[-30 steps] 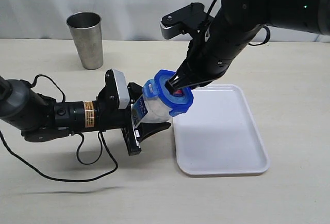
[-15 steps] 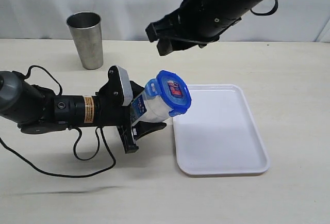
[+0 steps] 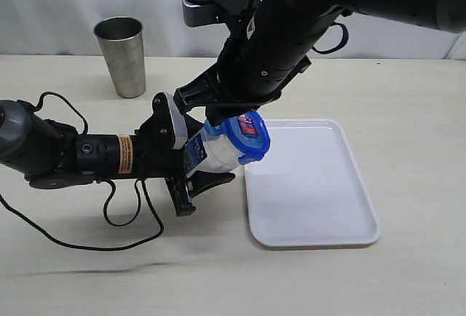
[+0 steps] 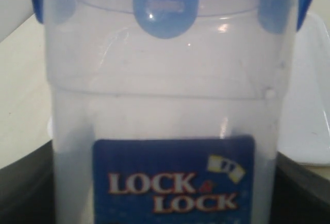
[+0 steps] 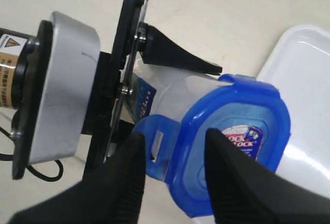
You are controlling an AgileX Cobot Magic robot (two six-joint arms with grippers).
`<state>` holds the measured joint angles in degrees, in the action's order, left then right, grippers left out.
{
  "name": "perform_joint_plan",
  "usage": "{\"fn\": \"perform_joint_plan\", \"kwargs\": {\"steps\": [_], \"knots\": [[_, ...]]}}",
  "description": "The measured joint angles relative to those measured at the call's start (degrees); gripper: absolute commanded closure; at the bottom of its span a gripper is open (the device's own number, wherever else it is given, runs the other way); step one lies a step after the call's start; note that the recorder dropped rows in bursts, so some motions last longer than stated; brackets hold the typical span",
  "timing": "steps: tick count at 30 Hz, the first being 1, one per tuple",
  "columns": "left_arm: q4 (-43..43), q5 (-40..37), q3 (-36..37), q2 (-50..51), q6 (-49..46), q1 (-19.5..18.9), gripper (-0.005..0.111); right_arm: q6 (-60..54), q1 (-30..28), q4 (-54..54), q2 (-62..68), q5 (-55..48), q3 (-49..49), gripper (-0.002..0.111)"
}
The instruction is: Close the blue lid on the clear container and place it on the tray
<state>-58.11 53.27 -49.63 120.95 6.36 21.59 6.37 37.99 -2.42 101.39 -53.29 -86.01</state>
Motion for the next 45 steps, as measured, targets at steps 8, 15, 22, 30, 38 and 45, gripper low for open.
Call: {"fn": "perform_joint_plan", "kwargs": {"steps": [8, 15, 22, 30, 38, 45], "knots": [[0.0, -0.1, 0.0, 0.0, 0.1, 0.0, 0.107, 0.1, 0.0, -0.4, 2.4, 0.6, -0.1, 0.074], [0.2, -0.8, 0.0, -0.3, 0.6, -0.1, 0.107, -0.5, 0.0, -0.5, 3.5, 1.2, -0.8, 0.074], [1.1, -1.1, 0.0, -0.3, 0.9, -0.1, 0.107, 0.6, 2.4, 4.5, 4.5, 1.9, -1.2, 0.081], [2.9, -1.7, 0.0, -0.3, 1.0, -0.2, 0.107, 2.7, 4.2, 10.6, 7.0, 1.7, -2.5, 0.084], [3.5, -1.8, 0.0, -0.3, 1.4, -0.2, 0.107, 3.1, 6.2, 16.2, 7.4, 1.7, -2.5, 0.084], [3.1, -1.4, 0.1, -0.3, 1.2, -0.2, 0.107, -0.1, 6.2, 15.6, 5.3, 2.4, -1.7, 0.068]]}}
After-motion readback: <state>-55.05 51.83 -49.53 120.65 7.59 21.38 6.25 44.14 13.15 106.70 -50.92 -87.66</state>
